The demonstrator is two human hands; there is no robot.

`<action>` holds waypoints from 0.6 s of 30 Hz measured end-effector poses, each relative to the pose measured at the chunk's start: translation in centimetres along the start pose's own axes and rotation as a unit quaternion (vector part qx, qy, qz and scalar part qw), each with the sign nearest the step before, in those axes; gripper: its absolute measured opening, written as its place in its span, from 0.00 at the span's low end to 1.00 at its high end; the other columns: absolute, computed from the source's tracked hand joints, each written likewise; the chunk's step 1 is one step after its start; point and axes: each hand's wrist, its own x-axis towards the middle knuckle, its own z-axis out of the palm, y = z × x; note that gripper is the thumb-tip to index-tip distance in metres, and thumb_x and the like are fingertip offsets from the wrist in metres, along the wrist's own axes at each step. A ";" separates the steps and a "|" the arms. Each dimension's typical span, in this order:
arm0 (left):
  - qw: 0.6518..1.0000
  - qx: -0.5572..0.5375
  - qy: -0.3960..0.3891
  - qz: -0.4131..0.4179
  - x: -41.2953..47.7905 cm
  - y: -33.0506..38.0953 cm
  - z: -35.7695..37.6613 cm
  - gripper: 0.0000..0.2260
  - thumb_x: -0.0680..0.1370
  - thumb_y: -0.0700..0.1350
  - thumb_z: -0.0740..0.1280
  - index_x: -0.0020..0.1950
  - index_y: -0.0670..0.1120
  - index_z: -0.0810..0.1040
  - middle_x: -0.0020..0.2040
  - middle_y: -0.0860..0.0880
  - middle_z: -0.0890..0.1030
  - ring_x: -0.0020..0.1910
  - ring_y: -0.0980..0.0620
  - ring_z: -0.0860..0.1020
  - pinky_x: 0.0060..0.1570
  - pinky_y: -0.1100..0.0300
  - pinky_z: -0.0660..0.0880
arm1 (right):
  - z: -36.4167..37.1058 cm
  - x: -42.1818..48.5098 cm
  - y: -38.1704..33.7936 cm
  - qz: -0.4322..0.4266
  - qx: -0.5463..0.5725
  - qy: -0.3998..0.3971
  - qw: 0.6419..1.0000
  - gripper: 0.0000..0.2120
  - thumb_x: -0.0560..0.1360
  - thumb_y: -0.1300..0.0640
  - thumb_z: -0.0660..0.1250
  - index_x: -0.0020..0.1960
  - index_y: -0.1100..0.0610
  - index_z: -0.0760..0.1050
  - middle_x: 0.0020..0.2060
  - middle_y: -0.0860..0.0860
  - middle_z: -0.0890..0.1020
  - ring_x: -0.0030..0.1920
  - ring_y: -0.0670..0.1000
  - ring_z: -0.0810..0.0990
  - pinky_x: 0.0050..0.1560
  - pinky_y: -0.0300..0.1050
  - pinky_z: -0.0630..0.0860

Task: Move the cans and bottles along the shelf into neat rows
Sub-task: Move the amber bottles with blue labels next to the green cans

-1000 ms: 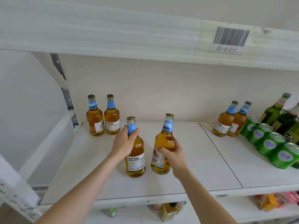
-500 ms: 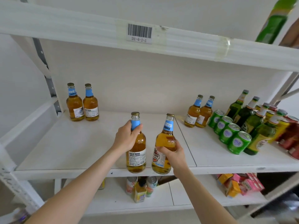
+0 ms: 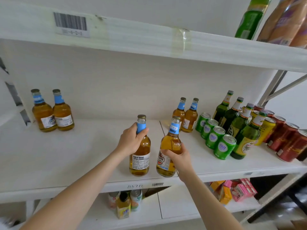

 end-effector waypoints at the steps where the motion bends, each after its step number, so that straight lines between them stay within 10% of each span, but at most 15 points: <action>1: 1.000 0.005 -0.004 0.005 0.8 0.1 0.7 0.13 0.80 0.56 0.62 0.51 0.47 0.72 0.39 0.48 0.79 0.40 0.51 0.79 0.42 0.56 0.74 | -0.5 0.8 -0.1 -0.001 0.003 0.002 1.000 0.24 0.65 0.59 0.79 0.57 0.47 0.75 0.49 0.49 0.84 0.48 0.51 0.84 0.39 0.43 0.80; 18: 0.998 0.015 -0.051 0.020 9.5 3.9 10.5 0.12 0.80 0.56 0.61 0.54 0.48 0.72 0.44 0.48 0.80 0.45 0.50 0.80 0.47 0.53 0.76 | -9.4 10.8 -0.4 -0.006 0.021 0.039 0.999 0.26 0.63 0.59 0.80 0.54 0.42 0.74 0.44 0.41 0.85 0.43 0.42 0.84 0.33 0.33 0.77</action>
